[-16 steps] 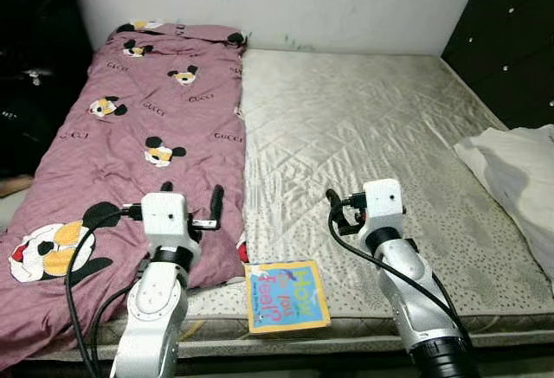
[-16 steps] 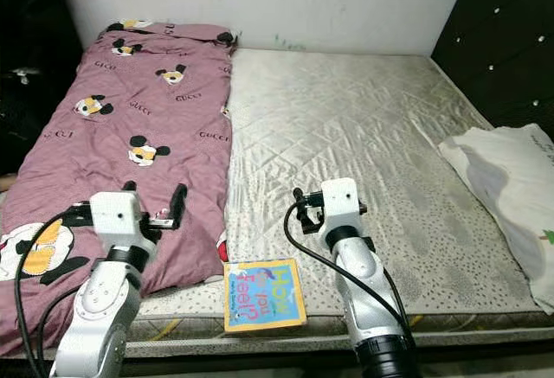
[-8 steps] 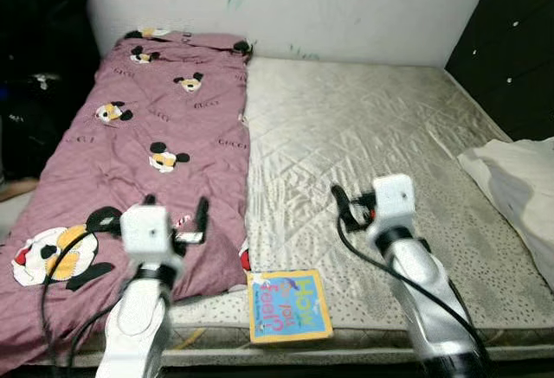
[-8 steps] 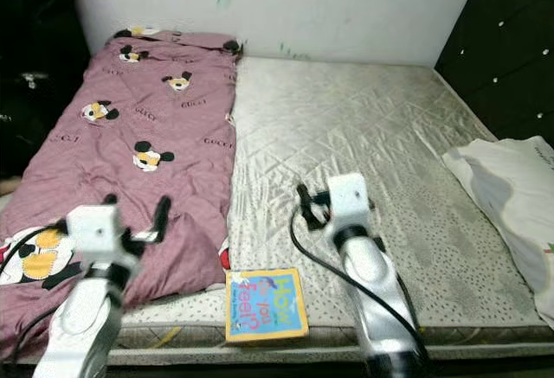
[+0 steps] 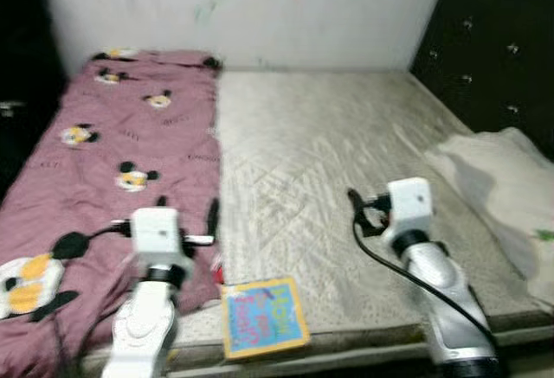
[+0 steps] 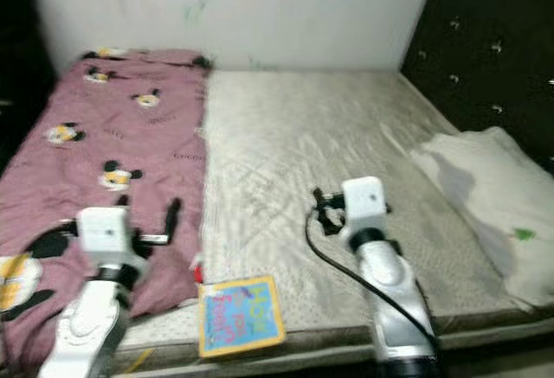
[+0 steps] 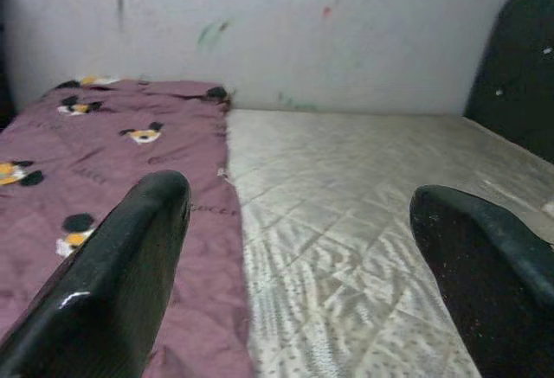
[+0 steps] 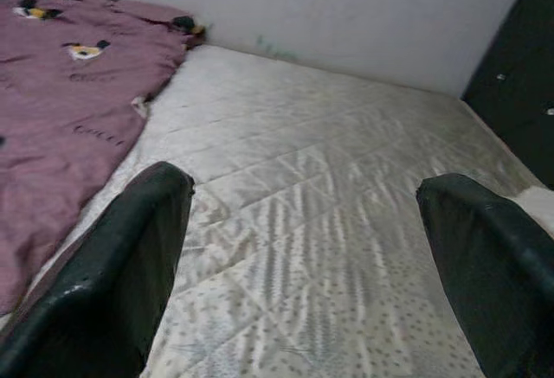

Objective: Clean up the room

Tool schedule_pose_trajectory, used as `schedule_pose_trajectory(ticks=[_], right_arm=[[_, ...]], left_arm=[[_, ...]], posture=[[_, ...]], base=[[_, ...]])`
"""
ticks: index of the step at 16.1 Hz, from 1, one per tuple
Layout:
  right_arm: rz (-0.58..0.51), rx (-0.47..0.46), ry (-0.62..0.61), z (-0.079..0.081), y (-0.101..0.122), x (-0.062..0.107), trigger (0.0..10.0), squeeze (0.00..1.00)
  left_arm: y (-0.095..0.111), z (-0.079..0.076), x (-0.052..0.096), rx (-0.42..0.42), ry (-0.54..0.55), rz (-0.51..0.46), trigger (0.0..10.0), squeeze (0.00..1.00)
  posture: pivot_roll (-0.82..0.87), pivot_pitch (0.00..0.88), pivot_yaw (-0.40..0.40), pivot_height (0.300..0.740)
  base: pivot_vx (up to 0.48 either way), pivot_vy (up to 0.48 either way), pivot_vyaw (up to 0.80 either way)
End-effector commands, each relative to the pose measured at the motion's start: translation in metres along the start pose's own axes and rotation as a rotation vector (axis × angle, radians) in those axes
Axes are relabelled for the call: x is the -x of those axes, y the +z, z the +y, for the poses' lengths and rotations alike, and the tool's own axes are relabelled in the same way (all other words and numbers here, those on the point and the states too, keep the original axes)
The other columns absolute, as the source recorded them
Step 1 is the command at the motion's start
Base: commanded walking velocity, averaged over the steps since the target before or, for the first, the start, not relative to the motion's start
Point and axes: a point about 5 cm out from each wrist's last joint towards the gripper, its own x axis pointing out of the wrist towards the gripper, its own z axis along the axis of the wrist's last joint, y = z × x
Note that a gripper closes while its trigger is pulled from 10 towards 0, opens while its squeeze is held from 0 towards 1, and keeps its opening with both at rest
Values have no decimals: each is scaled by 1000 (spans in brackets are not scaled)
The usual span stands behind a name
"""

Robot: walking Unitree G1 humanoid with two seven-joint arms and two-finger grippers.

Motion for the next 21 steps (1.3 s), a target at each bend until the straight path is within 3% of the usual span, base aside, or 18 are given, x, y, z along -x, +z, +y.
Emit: schedule_pose_trajectory(ticks=[1,6,11,12,14,17,21], right_arm=[[-11,-3,18,4,4,-3,10000,0],[-8,1,26,9,4,-5,10000,0],[-6,1,33,10,4,-4,10000,0],[2,-2,58,13,3,-6,10000,0],[-5,5,81,17,6,-11,10000,0],[-23,9,87,18,10,-16,10000,0],[-12,-13,62,18,8,-16,10000,0]], left_arm=[[-2,5,2,-8,24,20,10000,0],[-3,5,1,-14,32,25,10000,0],[-7,14,7,-23,106,38,10000,0],[-4,21,14,-58,181,11,10000,0],[-1,22,19,-89,212,-11,10000,0],[-4,26,26,-108,216,2,10000,0],[-6,30,22,-121,226,14,10000,0]], posture=[[22,0,-66,740],[25,0,-67,740],[33,0,-78,740],[66,0,-133,740],[76,0,-146,740],[77,0,-147,740],[54,0,-128,740]], base=[[0,0,0],[0,0,0],[0,0,0],[0,0,0],[0,0,0],[0,0,0],[0,0,0]])
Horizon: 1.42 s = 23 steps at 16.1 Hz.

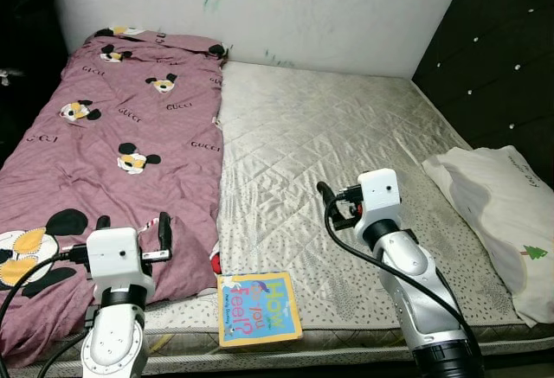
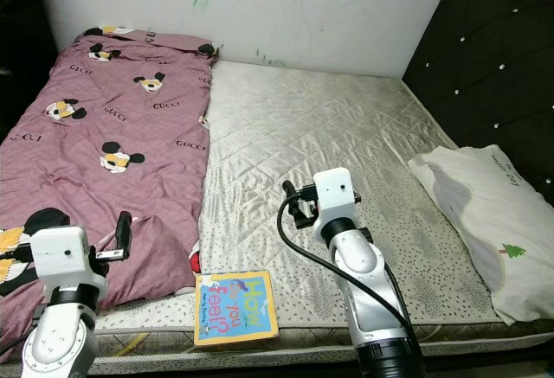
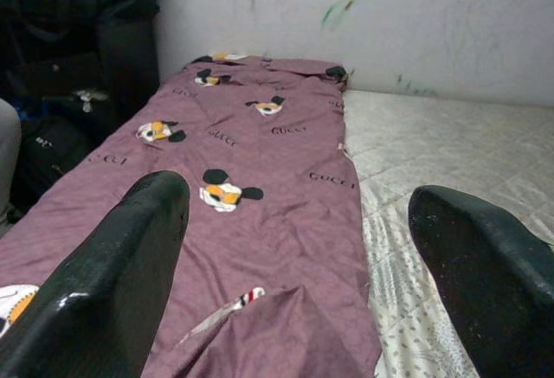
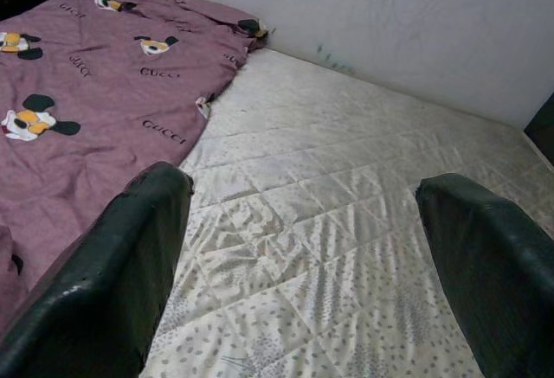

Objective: Clean up the room

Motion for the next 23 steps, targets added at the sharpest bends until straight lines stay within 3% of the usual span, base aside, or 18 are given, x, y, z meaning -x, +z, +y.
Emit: schedule_pose_trajectory(ticks=[1,6,9,16,23], right_arm=[[4,-1,-28,-5,-1,2,10000,0],[-13,-6,-118,-16,-1,9,10000,0],[-14,-4,-137,-19,-2,13,10000,0],[-5,-9,-141,-21,-2,10,10000,0],[-14,-17,-88,-14,1,6,10000,0]], left_arm=[[0,-3,-4,-12,-12,0,10000,0],[7,-22,-23,-8,-117,-28,10000,0],[9,-26,-29,-2,-141,-36,10000,0],[5,-27,-24,27,-135,-13,10000,0],[3,-23,-23,48,-90,6,10000,0]], posture=[[43,0,-115,740],[-22,0,-35,740],[-33,0,-29,740],[-17,0,-43,740],[-7,0,-63,740]], base=[[0,0,0],[0,0,0],[0,0,0],[0,0,-529],[0,0,0]])
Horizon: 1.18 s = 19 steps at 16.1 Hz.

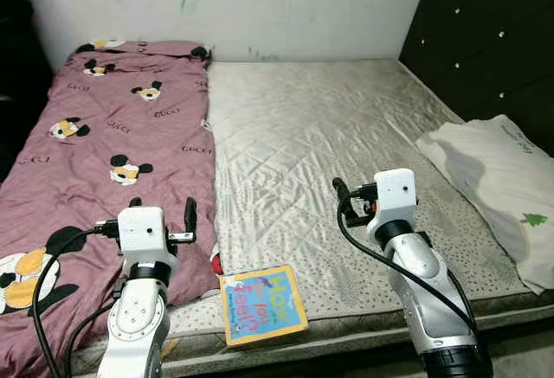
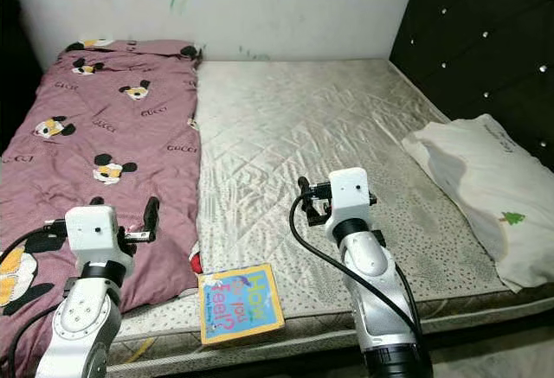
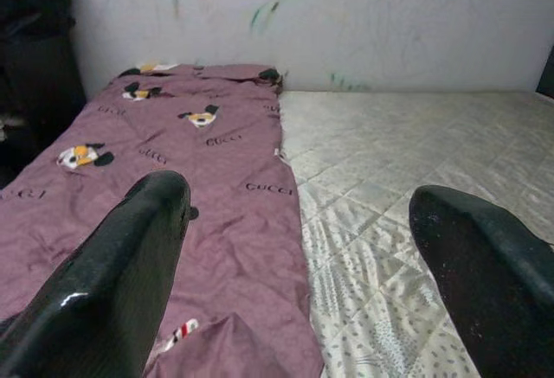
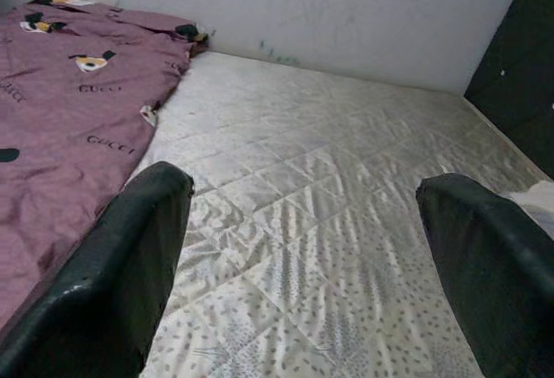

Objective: Clean up the room

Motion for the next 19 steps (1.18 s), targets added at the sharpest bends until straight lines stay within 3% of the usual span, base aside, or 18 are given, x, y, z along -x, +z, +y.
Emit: schedule_pose_trajectory(ticks=[1,19], right_arm=[[3,-5,3,-1,0,0,10000,0],[17,14,79,9,-4,-2,10000,0]], left_arm=[[3,1,0,4,11,-3,10000,0],[1,1,1,24,33,12,10000,0]], posture=[[-7,0,-65,740],[8,0,-81,740]], base=[[0,0,0],[0,0,0]])
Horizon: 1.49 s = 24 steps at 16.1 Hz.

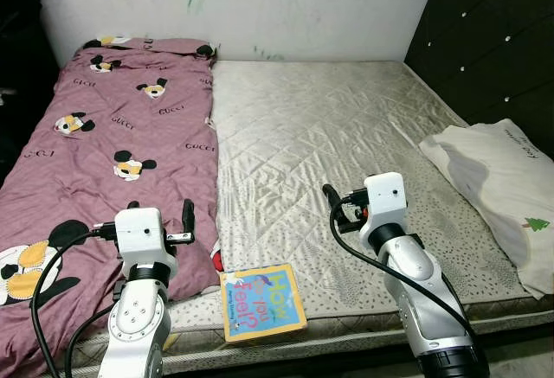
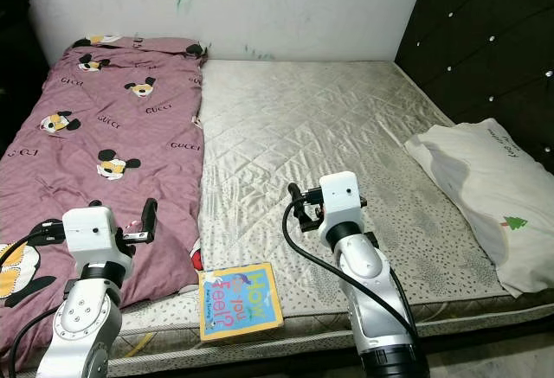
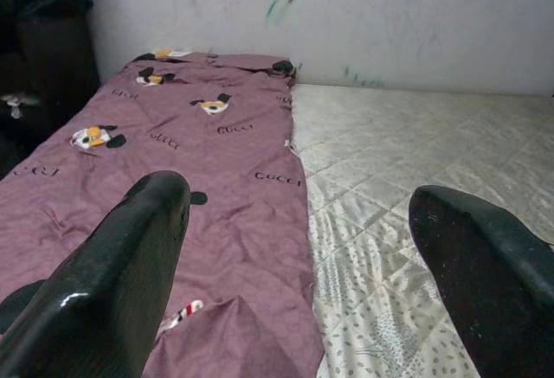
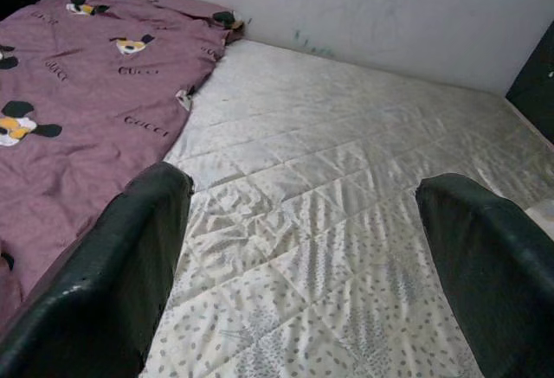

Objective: Clean up the room

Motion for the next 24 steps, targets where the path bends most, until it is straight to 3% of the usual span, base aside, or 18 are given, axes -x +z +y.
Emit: schedule_pose_trajectory(ticks=[1,10,20,24], right_arm=[[-8,10,9,0,2,-2,10000,0],[-6,7,21,2,2,-2,10000,0],[-2,6,29,4,1,-2,10000,0],[-6,5,31,5,1,-4,10000,0]], left_arm=[[3,0,0,5,9,-3,10000,0],[2,0,0,12,14,5,10000,0],[2,-1,-2,14,11,5,10000,0],[2,-1,-3,15,13,1,10000,0]], posture=[[8,0,-81,740],[7,0,-85,740],[7,1,-86,635],[6,2,-89,630]], base=[[0,0,0],[0,0,0],[0,0,0],[0,0,0]])
